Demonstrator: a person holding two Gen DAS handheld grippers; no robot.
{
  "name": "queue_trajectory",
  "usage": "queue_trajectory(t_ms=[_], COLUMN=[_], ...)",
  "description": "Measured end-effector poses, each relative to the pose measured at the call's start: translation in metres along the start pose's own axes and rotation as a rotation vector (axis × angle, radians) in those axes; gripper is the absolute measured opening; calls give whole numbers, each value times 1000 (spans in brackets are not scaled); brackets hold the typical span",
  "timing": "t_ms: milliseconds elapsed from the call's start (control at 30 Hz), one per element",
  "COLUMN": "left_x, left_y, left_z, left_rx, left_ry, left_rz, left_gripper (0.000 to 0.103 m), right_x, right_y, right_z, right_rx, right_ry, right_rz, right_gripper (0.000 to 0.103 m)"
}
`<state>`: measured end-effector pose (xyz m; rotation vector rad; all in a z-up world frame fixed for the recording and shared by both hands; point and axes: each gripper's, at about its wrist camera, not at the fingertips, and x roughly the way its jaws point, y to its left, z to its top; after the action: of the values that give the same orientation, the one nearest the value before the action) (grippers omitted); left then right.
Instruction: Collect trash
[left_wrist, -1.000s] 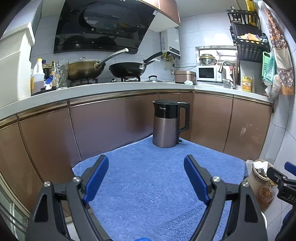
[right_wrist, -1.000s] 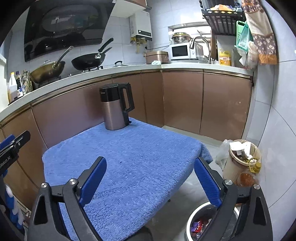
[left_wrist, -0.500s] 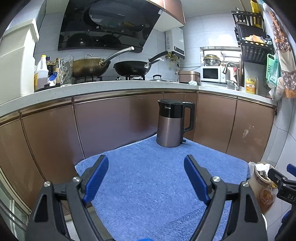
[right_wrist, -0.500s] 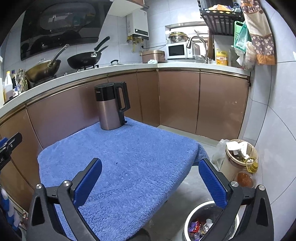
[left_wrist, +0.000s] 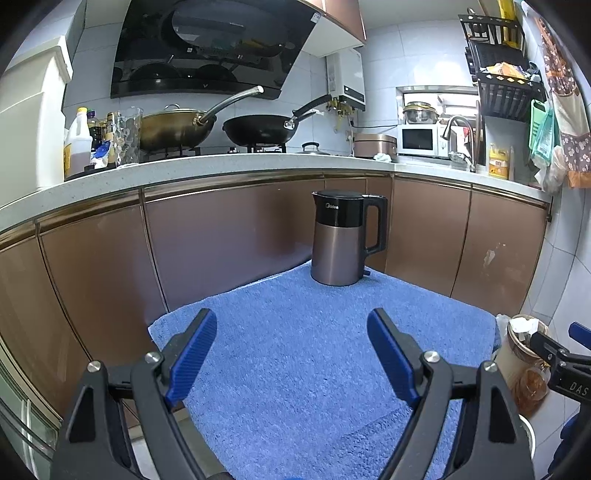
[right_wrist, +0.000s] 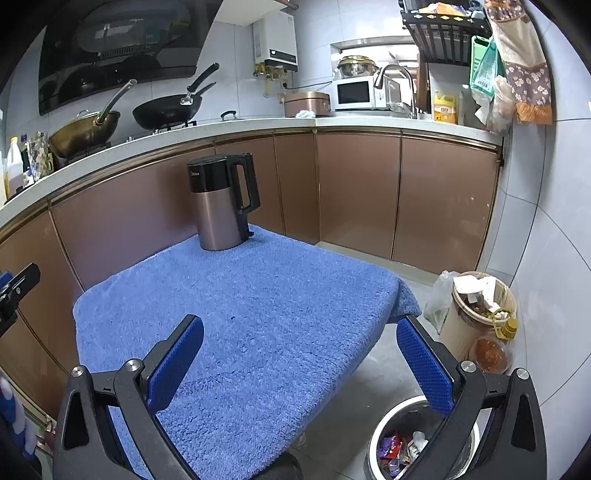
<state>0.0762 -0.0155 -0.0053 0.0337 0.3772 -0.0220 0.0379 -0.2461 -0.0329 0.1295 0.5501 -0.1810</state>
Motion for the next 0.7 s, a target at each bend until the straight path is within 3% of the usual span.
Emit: queue_trajectory(t_ms=[700], left_x=[3], left_y=[0], left_z=[-2], left_rx=[7], left_ry=[17], left_rz=[3], left_gripper=[83], right_x=[5], right_y=[4], right_z=[-5], right_rx=[-1], right_ry=[10], right_rz=[-7], right_gripper=[103])
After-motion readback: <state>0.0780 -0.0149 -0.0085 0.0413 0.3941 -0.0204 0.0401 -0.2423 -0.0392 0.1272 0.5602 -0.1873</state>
